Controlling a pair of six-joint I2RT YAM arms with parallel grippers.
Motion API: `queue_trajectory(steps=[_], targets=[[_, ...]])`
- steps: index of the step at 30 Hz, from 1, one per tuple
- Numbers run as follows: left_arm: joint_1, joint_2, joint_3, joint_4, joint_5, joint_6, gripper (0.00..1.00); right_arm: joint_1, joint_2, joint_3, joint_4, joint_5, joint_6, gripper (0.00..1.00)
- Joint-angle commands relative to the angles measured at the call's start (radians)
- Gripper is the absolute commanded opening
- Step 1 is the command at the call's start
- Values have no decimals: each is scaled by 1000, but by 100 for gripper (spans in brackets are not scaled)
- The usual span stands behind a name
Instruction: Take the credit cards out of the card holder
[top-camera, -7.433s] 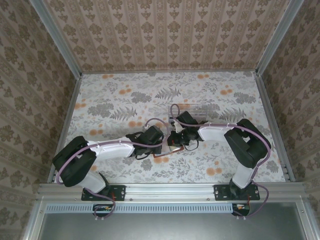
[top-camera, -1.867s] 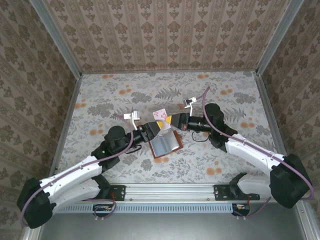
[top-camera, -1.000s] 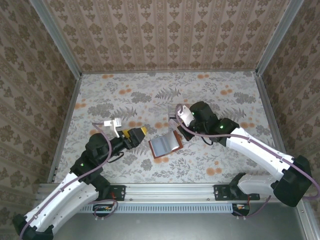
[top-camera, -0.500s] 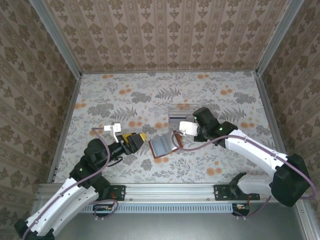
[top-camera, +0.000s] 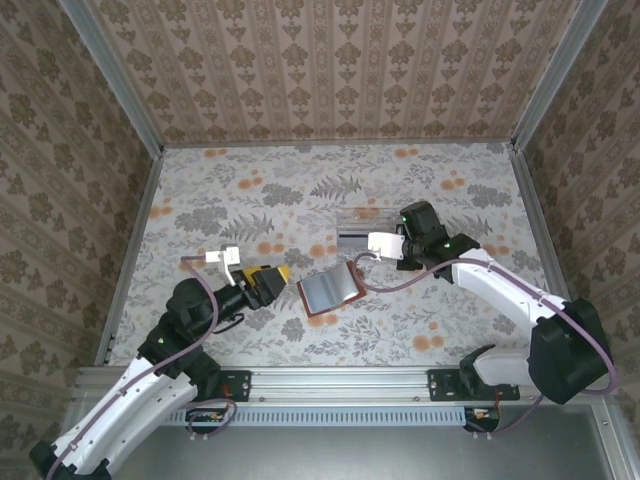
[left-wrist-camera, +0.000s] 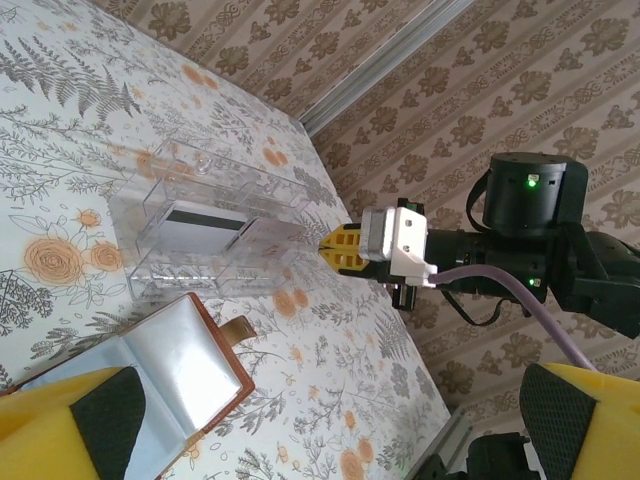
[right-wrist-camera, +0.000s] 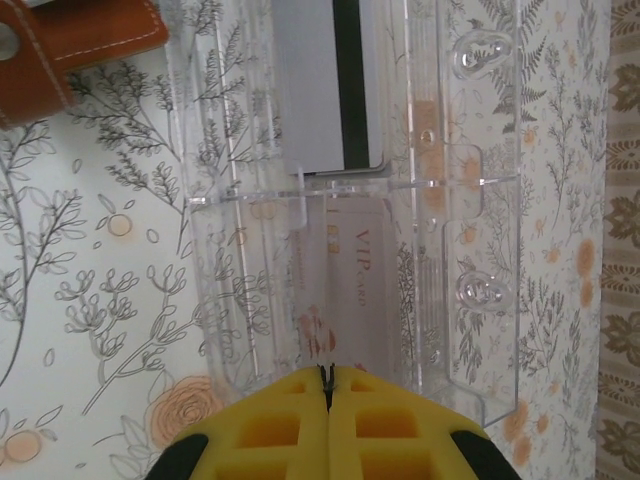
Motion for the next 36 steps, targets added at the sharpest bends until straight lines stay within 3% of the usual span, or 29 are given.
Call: queue_trajectory(steps=[1, 36], targets=[[10, 1, -3, -2, 1, 27, 100, -12, 27, 14, 31, -55, -5, 0], [48, 6, -1, -18, 43, 29, 100, -67, 157, 72, 74, -44, 21, 1]])
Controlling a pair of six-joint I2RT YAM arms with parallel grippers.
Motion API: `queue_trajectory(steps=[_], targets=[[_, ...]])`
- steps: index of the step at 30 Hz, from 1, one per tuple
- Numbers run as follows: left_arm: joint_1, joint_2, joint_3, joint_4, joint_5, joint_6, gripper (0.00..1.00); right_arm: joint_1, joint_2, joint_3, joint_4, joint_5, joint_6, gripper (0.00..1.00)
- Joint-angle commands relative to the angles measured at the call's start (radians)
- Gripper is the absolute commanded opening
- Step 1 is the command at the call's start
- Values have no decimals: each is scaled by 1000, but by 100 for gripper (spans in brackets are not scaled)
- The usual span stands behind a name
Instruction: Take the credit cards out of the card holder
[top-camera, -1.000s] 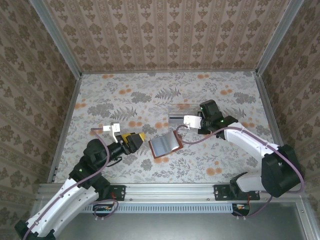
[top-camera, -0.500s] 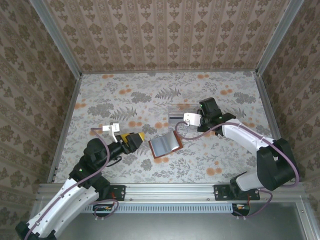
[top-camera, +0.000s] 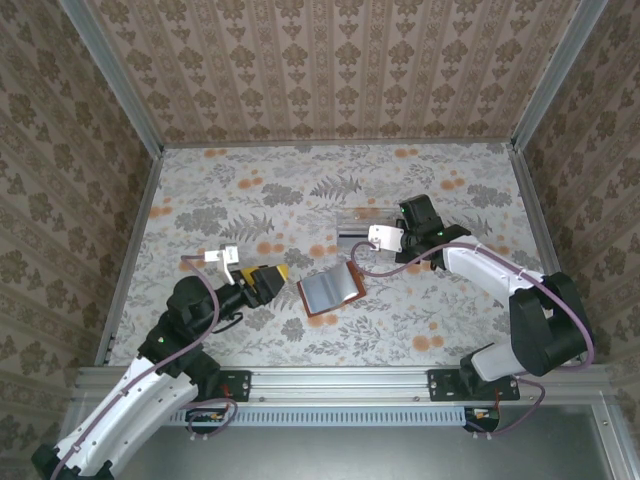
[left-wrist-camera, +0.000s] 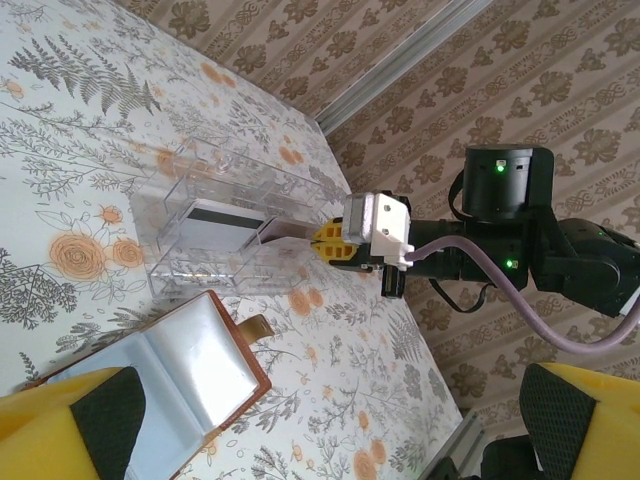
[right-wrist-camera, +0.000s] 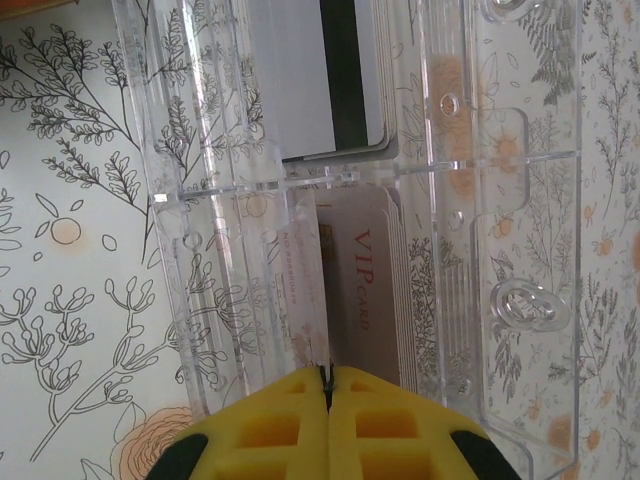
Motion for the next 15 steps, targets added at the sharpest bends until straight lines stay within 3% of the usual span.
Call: queue_trajectory(steps=[1, 2, 6, 15], targets=[[10, -2, -2, 2, 23, 21, 100, -7, 18, 37, 28, -6, 20, 7], [11, -2, -2, 1, 23, 21, 100, -8, 19, 37, 28, -4, 22, 17], [13, -3, -3, 3, 26, 21, 100, -8, 19, 36, 41, 4, 32, 29], [18, -5, -9, 6, 31, 20, 100, -9, 34, 43, 55, 13, 48, 33]])
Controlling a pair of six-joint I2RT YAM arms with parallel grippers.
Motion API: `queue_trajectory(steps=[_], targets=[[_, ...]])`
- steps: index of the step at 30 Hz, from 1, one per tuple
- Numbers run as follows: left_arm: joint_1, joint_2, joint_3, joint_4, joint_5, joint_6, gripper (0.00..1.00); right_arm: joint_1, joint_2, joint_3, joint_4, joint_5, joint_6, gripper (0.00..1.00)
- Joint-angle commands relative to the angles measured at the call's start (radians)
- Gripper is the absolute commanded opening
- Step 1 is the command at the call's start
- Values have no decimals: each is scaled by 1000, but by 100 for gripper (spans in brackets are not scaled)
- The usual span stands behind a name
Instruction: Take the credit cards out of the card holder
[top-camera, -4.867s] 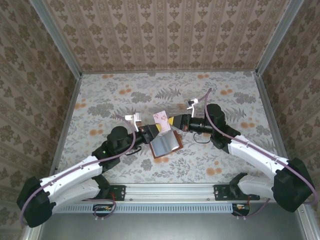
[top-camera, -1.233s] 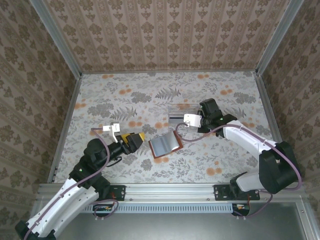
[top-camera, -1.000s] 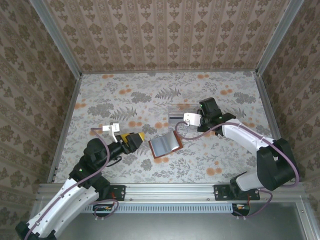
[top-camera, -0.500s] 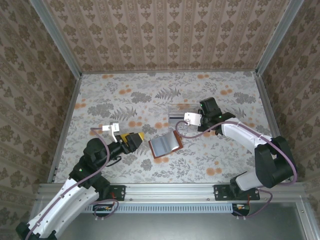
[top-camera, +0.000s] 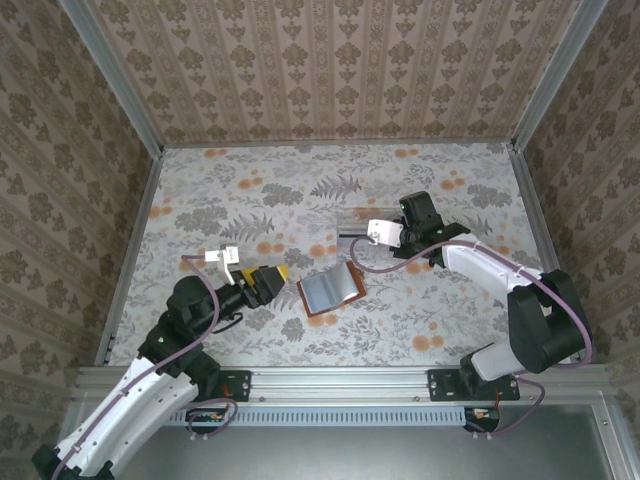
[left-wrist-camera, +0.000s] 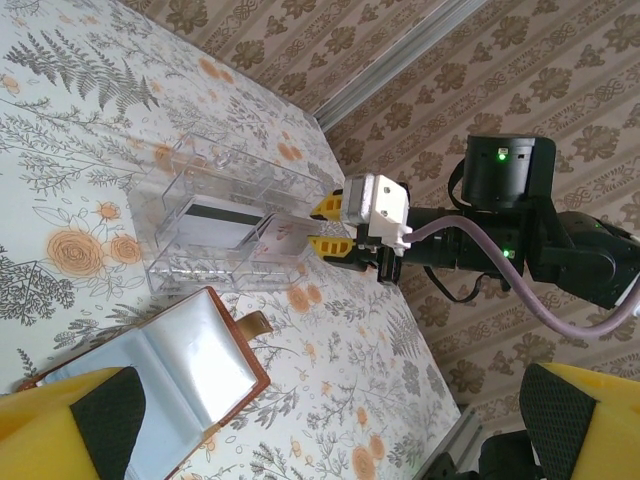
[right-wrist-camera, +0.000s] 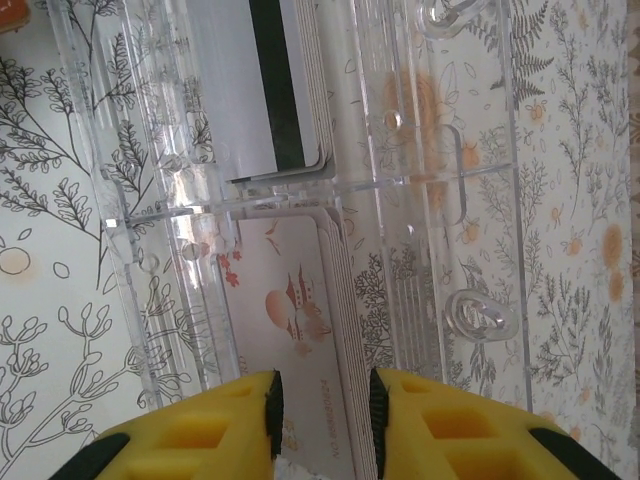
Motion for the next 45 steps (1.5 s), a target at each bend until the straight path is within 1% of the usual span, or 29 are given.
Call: queue_trajectory(steps=[1, 4, 6, 10, 13, 14, 17, 20, 24, 28, 30, 33, 37, 41, 43, 45], targets=[[11, -6, -10, 7, 18, 18, 100, -5, 18, 29, 11, 9, 25, 33], [13, -8, -11, 5, 19, 19, 100, -4, 12, 31, 25, 15, 48, 37], [14, -8, -13, 7, 18, 21, 100, -5, 3, 37, 25, 10, 69, 41], [18, -4, -20, 2, 10, 15, 100, -5, -51, 50, 57, -2, 210, 45], [20, 10, -25, -31, -13, 13, 100, 4, -118, 88, 54, -28, 403, 46], [21, 17, -29, -42, -22, 8, 100, 10, -137, 99, 54, -38, 490, 46], [21, 57, -43, -57, -34, -10, 99, 44, -177, 135, 2, -64, 717, 45], [21, 124, -50, -51, -30, -33, 93, 106, -210, 128, -21, -74, 893, 40], [18, 225, -58, -9, -10, -65, 84, 226, -223, 112, -62, -36, 1127, 39], [5, 315, -55, 17, -11, -78, 77, 300, -159, 104, -146, -42, 1298, 40], [-6, 354, -49, 21, -22, -80, 75, 322, -108, 85, -158, -52, 1349, 39], [-29, 398, -40, 28, -45, -87, 74, 335, -32, 44, -136, -47, 1381, 39], [-66, 446, -19, 28, -80, -85, 73, 334, 24, 5, -103, -11, 1397, 41], [-94, 492, -18, 55, -106, -99, 73, 335, 90, -4, -94, -35, 1415, 43], [-103, 518, -18, 77, -106, -107, 72, 334, 119, -14, -83, -38, 1429, 42], [-114, 544, -12, 93, -104, -111, 71, 334, 136, -29, -76, -26, 1449, 39]])
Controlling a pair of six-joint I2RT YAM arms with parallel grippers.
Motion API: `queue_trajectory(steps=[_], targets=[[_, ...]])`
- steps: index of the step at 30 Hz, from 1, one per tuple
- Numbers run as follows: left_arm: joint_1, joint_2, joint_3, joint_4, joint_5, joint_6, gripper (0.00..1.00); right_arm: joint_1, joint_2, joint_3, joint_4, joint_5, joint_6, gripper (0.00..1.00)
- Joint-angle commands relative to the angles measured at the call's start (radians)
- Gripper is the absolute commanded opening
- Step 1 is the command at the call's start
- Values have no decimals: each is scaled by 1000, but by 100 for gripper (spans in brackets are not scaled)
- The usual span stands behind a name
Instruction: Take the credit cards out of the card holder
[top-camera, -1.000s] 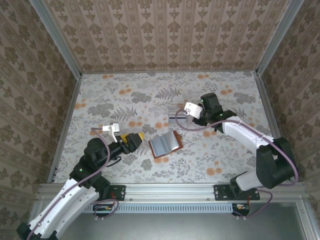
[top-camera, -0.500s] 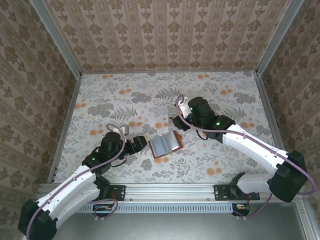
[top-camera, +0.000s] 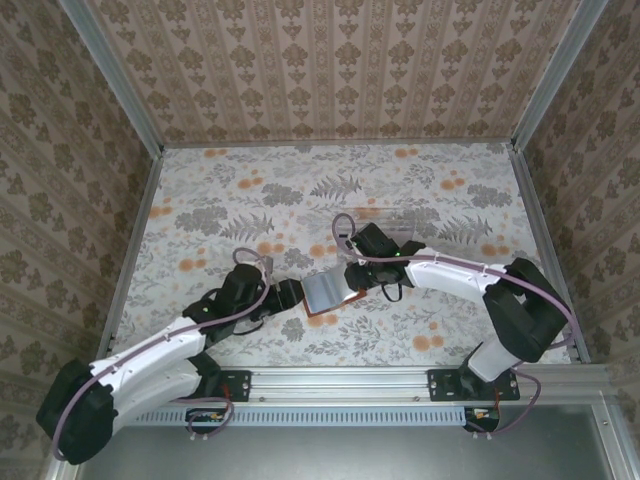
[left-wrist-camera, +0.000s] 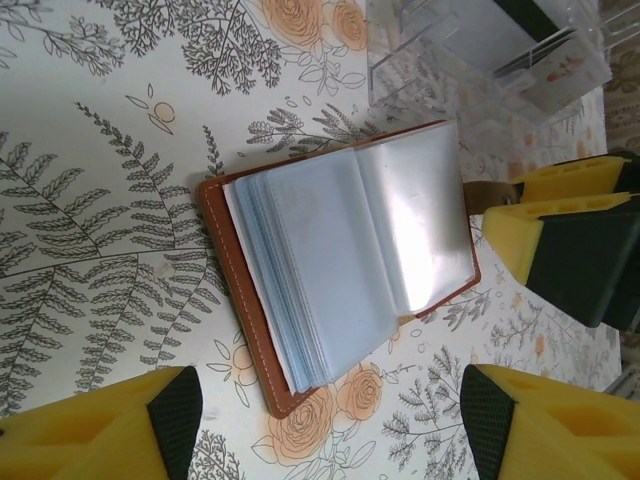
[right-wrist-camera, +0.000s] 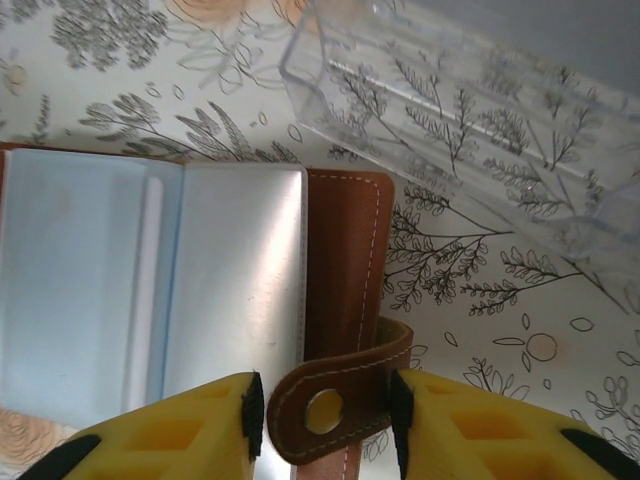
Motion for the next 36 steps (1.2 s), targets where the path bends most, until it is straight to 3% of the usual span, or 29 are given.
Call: queue_trajectory(steps=[1, 5, 19, 36], targets=[[-19, 38, 40, 54, -18, -16, 70, 3, 28, -34, 15, -8, 63, 35], [-32, 94, 58, 74, -13, -10, 67, 18, 30, -76, 69, -70, 119, 31], [-28, 201, 84, 129, -7, 23, 51, 102, 86, -63, 94, -49, 199, 27], [4, 372, 112, 171, 4, 56, 48, 103, 101, -51, 81, -52, 199, 27]])
